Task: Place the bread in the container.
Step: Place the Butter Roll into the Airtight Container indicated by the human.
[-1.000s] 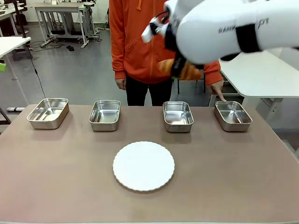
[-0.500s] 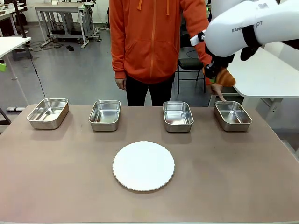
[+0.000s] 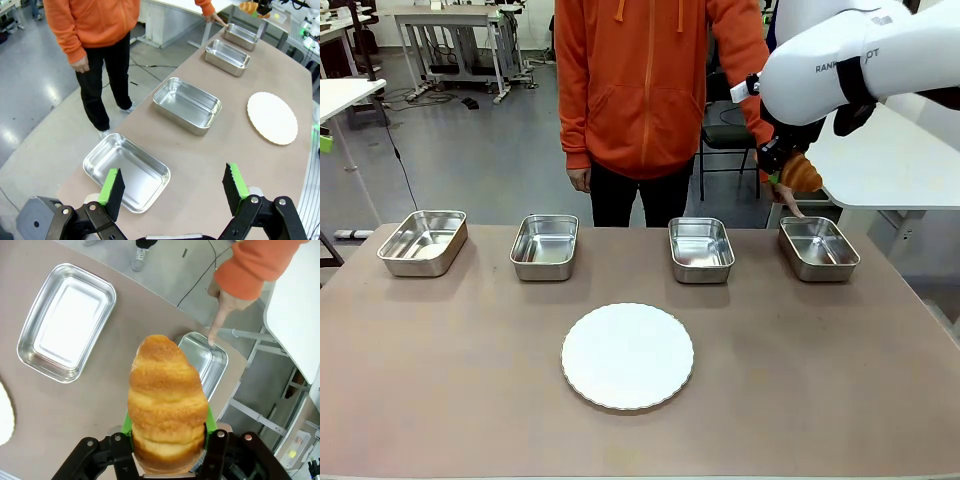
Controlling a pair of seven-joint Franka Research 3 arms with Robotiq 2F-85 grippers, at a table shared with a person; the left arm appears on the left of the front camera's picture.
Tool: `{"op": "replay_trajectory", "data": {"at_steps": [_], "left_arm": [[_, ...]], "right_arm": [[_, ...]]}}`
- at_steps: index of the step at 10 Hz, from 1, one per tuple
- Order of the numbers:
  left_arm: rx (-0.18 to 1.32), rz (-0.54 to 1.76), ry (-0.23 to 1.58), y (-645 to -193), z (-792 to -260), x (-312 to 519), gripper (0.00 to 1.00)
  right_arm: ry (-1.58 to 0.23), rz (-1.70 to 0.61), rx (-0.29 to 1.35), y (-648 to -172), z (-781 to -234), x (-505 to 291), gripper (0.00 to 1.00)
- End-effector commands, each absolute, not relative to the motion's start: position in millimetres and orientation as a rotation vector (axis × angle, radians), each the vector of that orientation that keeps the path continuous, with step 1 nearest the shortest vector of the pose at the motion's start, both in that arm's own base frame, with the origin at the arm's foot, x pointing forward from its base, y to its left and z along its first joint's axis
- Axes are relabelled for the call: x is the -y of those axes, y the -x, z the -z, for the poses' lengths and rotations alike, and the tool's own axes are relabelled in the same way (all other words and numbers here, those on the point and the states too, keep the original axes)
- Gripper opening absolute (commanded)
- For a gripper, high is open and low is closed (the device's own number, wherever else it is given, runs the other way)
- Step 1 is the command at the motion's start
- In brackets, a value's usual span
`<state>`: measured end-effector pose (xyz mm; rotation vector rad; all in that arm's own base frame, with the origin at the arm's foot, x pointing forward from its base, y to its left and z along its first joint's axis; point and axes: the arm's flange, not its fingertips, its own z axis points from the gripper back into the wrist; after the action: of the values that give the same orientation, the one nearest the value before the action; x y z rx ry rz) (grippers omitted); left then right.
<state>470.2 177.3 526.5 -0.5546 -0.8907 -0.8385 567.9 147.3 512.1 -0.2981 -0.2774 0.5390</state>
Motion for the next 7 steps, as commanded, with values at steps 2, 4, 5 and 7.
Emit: {"op": "replay_trajectory", "data": {"at_steps": [2, 4, 5, 7], "left_arm": [[0.896, 0.844, 0.558, -469.4, -529.2, -176.0, 1.00], [0.896, 0.844, 0.558, -469.4, -529.2, -176.0, 1.00], [0.896, 0.844, 0.558, -469.4, -529.2, -176.0, 1.00], [0.896, 0.844, 0.558, -469.4, -529.2, -176.0, 1.00]], "right_arm": [[0.239, -0.447, 0.310, -563.8, -500.3, -109.9, 0.59], [0.235, -0.376, 0.322, -561.5, -480.4, -87.0, 0.59], [0.220, -0.362, 0.314, -561.8, -472.1, -76.7, 0.59], [0.195, -0.317, 0.303, -572.0, -448.1, -55.8, 0.59]]}}
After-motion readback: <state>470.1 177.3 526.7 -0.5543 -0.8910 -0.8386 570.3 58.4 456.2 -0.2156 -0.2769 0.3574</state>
